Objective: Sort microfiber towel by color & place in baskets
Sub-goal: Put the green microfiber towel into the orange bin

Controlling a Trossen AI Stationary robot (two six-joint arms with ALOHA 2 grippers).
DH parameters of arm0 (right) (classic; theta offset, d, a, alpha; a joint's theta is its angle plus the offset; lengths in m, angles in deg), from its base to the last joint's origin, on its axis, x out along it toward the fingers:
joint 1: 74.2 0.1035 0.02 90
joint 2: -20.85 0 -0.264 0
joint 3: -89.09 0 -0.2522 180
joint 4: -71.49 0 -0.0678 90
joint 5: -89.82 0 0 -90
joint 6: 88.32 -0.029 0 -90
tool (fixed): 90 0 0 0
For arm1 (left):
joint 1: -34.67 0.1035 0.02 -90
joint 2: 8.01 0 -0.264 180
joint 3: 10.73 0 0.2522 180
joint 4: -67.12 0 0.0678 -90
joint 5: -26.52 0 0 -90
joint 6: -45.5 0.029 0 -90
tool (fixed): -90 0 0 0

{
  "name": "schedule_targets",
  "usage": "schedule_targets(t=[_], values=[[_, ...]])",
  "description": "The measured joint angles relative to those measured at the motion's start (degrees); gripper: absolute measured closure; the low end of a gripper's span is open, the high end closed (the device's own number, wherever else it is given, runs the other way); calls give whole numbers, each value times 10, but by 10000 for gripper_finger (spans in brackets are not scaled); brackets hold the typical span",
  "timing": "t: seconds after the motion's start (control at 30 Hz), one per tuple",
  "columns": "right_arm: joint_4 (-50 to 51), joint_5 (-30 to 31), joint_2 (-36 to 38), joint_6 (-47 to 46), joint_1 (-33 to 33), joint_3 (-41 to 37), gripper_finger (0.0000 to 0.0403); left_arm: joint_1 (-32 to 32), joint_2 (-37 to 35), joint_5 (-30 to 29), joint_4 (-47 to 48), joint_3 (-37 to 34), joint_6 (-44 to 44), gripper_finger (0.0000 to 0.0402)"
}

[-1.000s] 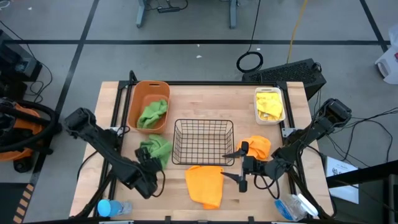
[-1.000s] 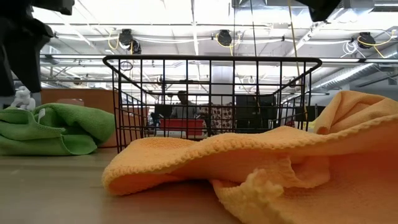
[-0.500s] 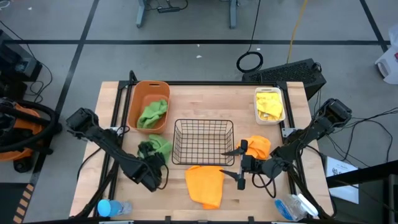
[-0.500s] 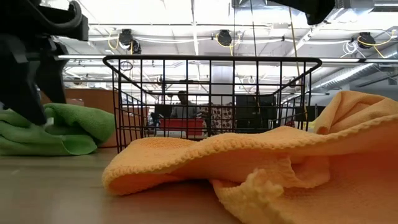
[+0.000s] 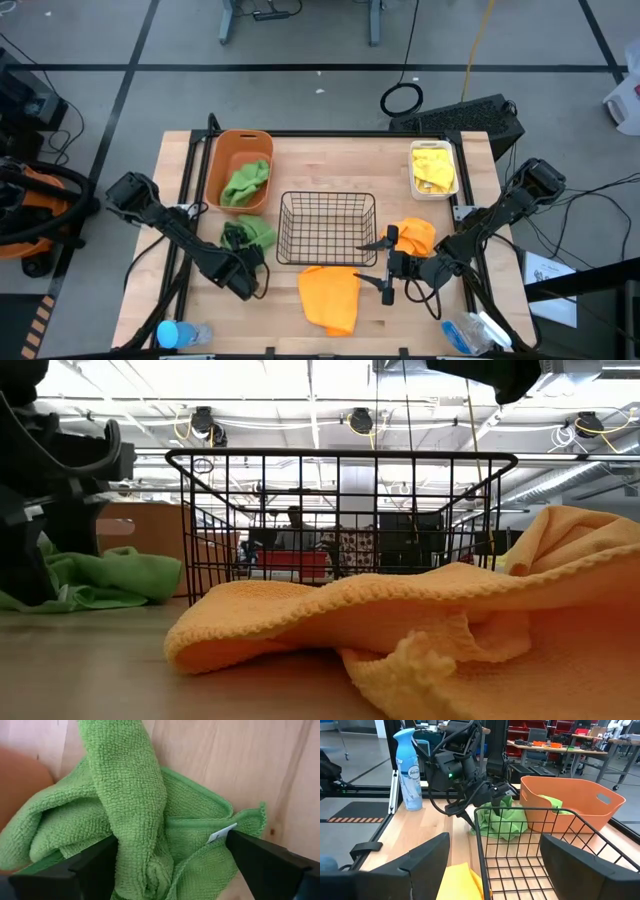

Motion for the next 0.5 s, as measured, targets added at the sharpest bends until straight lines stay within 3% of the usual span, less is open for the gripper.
schedule_targets(t=[0.13,0.23,0.37,0.5], values=[[1,0,0,0,0,0,101,8,0,9,-3,-2,0,60],[1,0,0,0,0,0,101,15,1,25,-8,-2,8,98],[1,0,0,0,0,0,101,25,2,30,-16,-3,12,186],[1,0,0,-1,2,0,101,32,2,28,-44,-4,13,304]])
